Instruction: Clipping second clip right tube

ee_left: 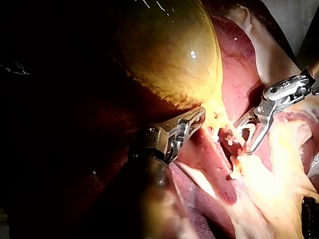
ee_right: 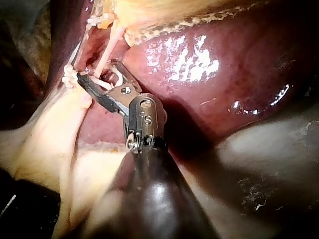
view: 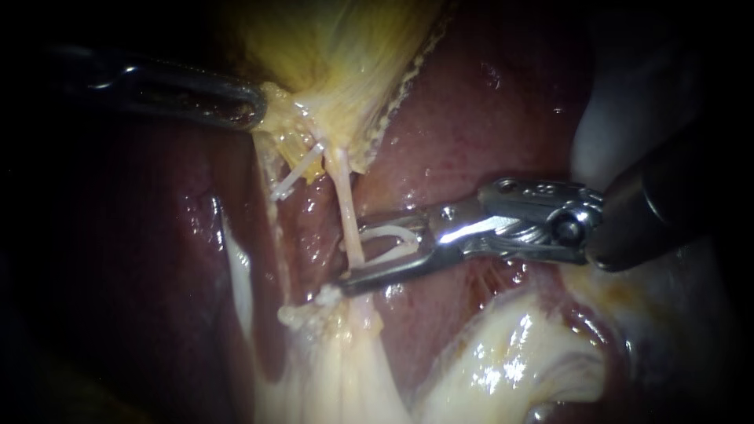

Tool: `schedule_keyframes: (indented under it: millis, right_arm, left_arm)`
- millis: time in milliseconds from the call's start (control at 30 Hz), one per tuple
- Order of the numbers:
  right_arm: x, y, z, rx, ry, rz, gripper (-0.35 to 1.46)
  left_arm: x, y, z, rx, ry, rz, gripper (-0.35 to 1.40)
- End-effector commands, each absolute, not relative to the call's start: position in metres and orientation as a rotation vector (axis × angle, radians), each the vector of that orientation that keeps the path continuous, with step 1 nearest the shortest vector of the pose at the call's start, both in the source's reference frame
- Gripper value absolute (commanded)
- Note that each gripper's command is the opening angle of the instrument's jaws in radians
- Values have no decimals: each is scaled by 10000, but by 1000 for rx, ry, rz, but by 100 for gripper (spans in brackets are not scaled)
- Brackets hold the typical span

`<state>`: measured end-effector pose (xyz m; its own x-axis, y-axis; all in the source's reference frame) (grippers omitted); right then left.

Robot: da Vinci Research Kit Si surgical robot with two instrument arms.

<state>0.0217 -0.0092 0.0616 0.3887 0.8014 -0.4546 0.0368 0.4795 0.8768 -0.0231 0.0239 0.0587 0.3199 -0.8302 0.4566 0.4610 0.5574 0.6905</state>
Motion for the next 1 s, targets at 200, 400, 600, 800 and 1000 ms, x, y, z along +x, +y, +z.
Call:
schedule_keyframes:
  millis: [200,400,600,800,1000]
  right_arm:
    - [226,-97,605,1065,1160,593,47]
    - [227,-106,583,1048,1178,618,48]
    - [223,-103,568,1070,1214,626,48]
    - [219,-102,566,1083,1221,620,44]
    - [220,-102,569,1086,1220,615,31]
  left_arm:
    - [-231,238,587,484,-888,-893,-35]
    - [-231,238,587,490,-888,-897,-35]
    - [-230,238,587,490,-888,-897,-35]
    - [-230,238,587,490,-888,-897,-35]
    - [-231,238,587,490,-888,-897,-35]
